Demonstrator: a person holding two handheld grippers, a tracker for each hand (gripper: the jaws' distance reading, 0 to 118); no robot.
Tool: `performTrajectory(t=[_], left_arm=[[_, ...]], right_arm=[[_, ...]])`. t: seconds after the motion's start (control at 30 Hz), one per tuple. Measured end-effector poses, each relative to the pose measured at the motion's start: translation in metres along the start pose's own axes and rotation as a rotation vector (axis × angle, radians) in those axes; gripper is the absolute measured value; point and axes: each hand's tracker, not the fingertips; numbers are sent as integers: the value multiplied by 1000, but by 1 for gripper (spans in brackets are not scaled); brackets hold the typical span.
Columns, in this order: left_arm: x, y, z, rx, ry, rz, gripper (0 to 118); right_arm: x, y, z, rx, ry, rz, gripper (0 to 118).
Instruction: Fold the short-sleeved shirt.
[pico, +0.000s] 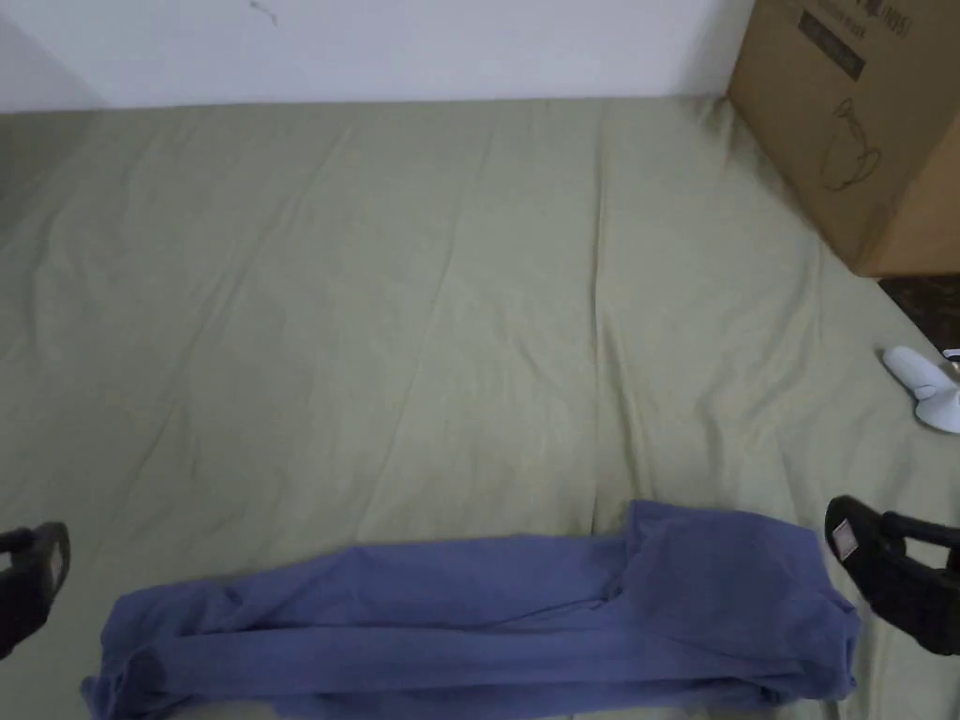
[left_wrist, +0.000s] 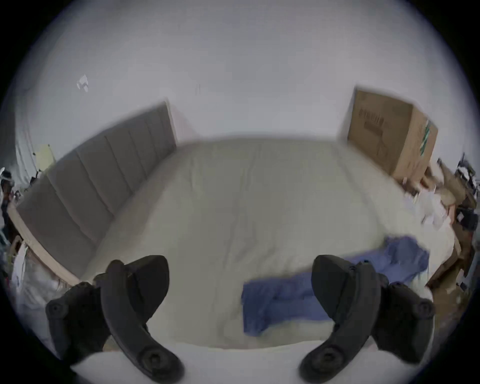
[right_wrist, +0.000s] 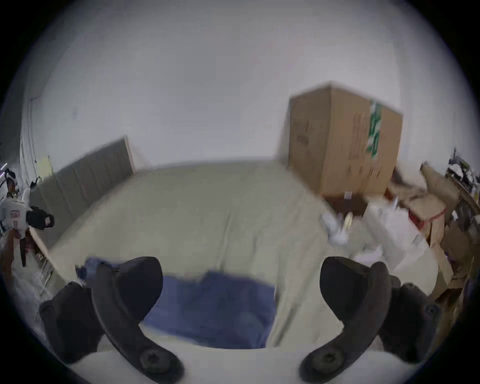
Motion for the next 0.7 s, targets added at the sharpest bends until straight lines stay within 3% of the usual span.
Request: performTrajectory(t=[0.07, 0.1, 0.13, 0.17, 0.2, 0.23, 0.27, 0.3, 0.33, 0.37, 0.5, 0.7], left_arm=[[13, 10, 25, 158, 35, 18, 112], [20, 12, 35, 214, 58, 30, 97], [24, 11, 39, 268, 91, 28, 63], [27, 8, 41, 329, 123, 12, 7], [32, 5, 44, 379, 146, -21, 0], [36, 4, 40, 390, 181, -48, 0], [36, -1, 39, 392, 176, -52, 0], [32, 3, 37, 324, 98, -43, 0], [30, 4, 34, 270, 40, -34, 0], [31, -1, 33, 285, 43, -28, 0], [26, -15, 20, 247, 27, -55, 0], [-2, -26, -13, 6, -192, 33, 0]], right_arm=[[-11, 5, 16, 137, -28, -30, 118], [-17, 8, 22, 192, -33, -39, 118], [-22, 9, 26, 227, -40, -30, 115], [-27, 7, 29, 257, -79, -21, 102], [-31, 4, 31, 270, -110, -16, 32], [-33, 2, 34, 278, -90, -12, 0], [-39, 1, 36, 300, -99, -24, 0], [-39, -1, 34, 249, -170, -44, 0], [-39, 4, 39, 292, -135, -71, 0], [-38, 11, 41, 235, -55, -83, 0], [-27, -15, 24, 227, -91, -39, 0], [-29, -13, 27, 207, -79, -63, 0]])
